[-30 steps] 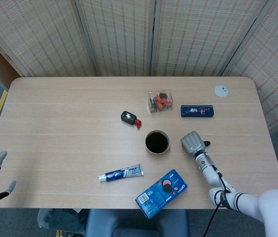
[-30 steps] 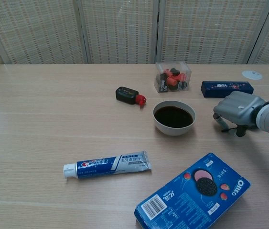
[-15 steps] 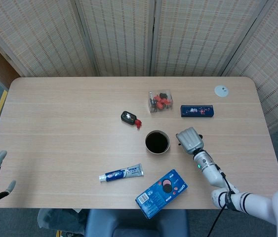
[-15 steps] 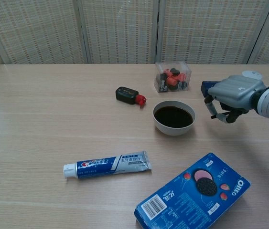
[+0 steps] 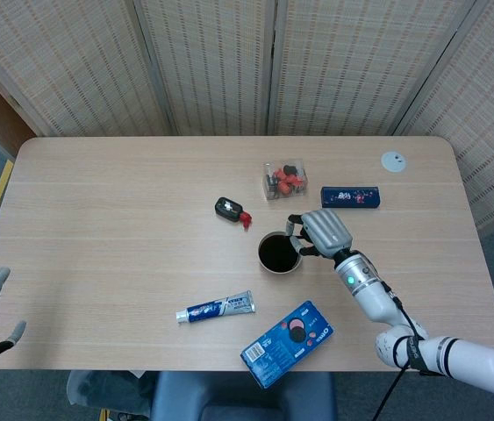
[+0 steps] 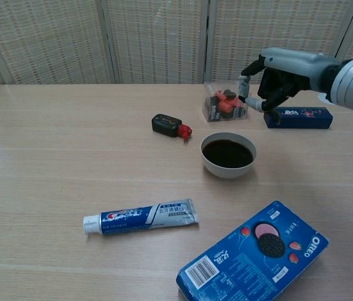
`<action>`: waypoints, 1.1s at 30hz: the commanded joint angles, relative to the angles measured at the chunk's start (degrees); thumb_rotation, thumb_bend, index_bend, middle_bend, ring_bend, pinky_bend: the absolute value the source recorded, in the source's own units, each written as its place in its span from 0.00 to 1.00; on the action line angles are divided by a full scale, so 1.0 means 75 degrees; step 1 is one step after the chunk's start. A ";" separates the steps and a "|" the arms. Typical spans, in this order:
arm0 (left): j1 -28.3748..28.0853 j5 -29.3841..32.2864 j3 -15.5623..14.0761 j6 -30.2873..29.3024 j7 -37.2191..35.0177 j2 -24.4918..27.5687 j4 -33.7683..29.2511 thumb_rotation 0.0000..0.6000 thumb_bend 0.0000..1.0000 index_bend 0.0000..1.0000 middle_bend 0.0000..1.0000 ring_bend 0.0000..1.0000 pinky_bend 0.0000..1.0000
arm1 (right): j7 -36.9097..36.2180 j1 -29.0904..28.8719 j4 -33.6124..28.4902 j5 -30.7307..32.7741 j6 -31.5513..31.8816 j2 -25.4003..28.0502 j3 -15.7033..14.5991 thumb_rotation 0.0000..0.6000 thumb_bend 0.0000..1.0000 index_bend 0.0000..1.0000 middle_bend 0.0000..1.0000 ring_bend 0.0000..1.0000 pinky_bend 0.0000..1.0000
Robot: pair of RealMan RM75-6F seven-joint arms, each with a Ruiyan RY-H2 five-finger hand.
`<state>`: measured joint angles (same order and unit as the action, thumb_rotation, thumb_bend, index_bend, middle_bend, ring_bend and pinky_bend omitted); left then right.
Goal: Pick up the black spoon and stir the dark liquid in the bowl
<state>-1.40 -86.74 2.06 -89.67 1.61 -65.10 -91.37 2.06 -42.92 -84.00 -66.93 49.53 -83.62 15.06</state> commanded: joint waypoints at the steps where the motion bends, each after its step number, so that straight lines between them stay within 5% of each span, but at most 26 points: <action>1: 0.0006 -0.0006 -0.0005 -0.0005 0.0014 0.0002 -0.0009 1.00 0.26 0.00 0.00 0.00 0.00 | -0.1486 -0.0156 0.0128 -0.0109 -0.0286 -0.0280 0.0481 1.00 0.47 0.72 1.00 1.00 1.00; 20: 0.0028 0.0108 -0.0005 0.0088 -0.0056 -0.0037 0.0103 1.00 0.26 0.00 0.00 0.00 0.00 | -0.4398 -0.0759 0.2366 -0.0253 -0.1243 -0.1891 0.0640 1.00 0.47 0.73 1.00 1.00 1.00; 33: 0.0052 0.0139 -0.0006 0.0098 -0.0053 -0.0016 0.0116 1.00 0.26 0.00 0.00 0.00 0.00 | -0.5152 -0.0905 0.3630 -0.0548 -0.1424 -0.2713 0.0404 1.00 0.47 0.74 1.00 1.00 1.00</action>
<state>-1.01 -85.70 2.01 -88.93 1.21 -65.22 -90.51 -36.20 -49.59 -57.14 -70.74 39.01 -103.60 18.30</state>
